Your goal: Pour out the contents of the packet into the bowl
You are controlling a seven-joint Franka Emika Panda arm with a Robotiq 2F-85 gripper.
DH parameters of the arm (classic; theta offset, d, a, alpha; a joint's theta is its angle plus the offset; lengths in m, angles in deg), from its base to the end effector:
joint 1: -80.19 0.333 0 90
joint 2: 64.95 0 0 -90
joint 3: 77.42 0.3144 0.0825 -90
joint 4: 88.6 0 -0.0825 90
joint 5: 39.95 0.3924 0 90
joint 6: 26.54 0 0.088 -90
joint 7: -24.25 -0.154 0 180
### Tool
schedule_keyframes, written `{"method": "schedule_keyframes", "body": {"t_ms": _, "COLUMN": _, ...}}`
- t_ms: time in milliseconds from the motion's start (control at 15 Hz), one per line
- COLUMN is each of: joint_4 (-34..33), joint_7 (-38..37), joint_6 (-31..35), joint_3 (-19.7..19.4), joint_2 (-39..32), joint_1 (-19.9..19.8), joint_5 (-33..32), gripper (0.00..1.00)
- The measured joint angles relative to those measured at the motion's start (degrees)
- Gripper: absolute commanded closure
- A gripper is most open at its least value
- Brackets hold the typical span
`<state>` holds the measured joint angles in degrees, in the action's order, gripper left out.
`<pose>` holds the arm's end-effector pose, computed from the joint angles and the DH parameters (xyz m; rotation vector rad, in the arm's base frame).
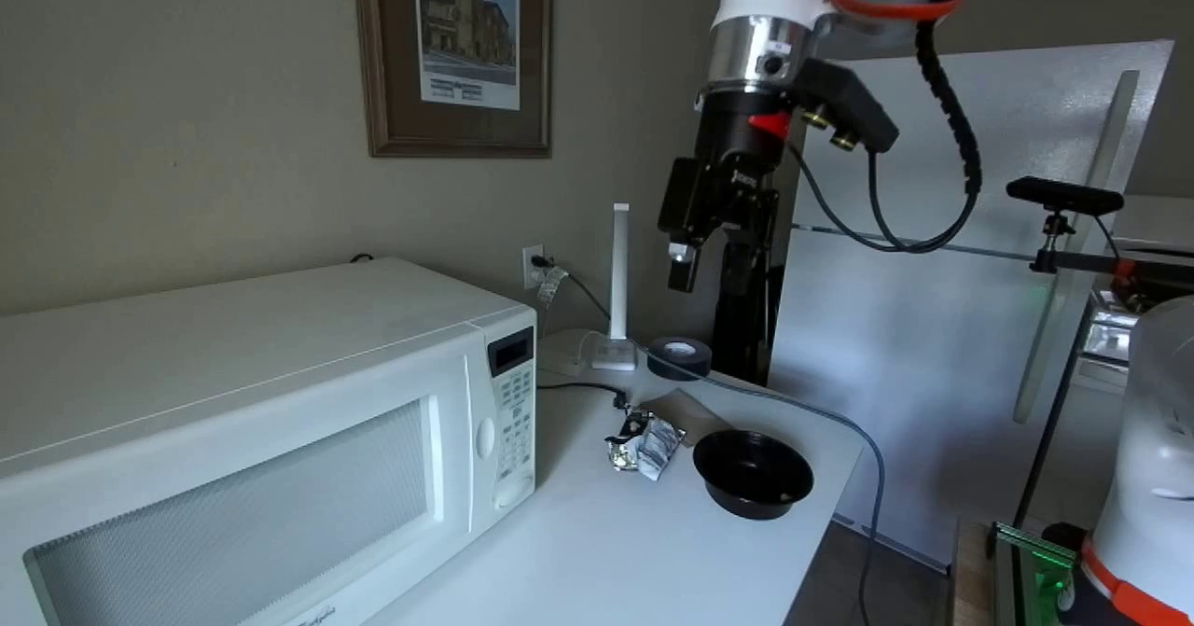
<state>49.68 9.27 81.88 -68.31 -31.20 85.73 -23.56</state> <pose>0.3740 0.1344 0.4728 -2.9406 0.1641 -0.0264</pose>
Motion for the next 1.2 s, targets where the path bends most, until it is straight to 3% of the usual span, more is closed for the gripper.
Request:
{"method": "schedule_keyframes", "body": {"t_ms": 333, "joint_4": 4.9, "joint_7": -6.2, "joint_6": 20.4, "joint_3": 0.1, "joint_2": -6.5, "joint_1": -6.2, "joint_5": -6.0, "gripper": 0.00}}
{"method": "schedule_keyframes", "body": {"t_ms": 533, "joint_4": 7.4, "joint_7": -12.9, "joint_6": 29.0, "joint_3": 0.3, "joint_2": -10.4, "joint_1": -9.9, "joint_5": -11.5, "gripper": 0.00}}
{"method": "schedule_keyframes", "body": {"t_ms": 933, "joint_4": 9.4, "joint_7": -30.5, "joint_6": 32.4, "joint_3": 0.9, "joint_2": -15.4, "joint_1": -18.3, "joint_5": -26.0, "gripper": 0.00}}
{"method": "schedule_keyframes", "body": {"t_ms": 1200, "joint_4": 9.9, "joint_7": -39.1, "joint_6": 32.3, "joint_3": 0.2, "joint_2": -18.7, "joint_1": -20.3, "joint_5": -31.1, "gripper": 0.00}}
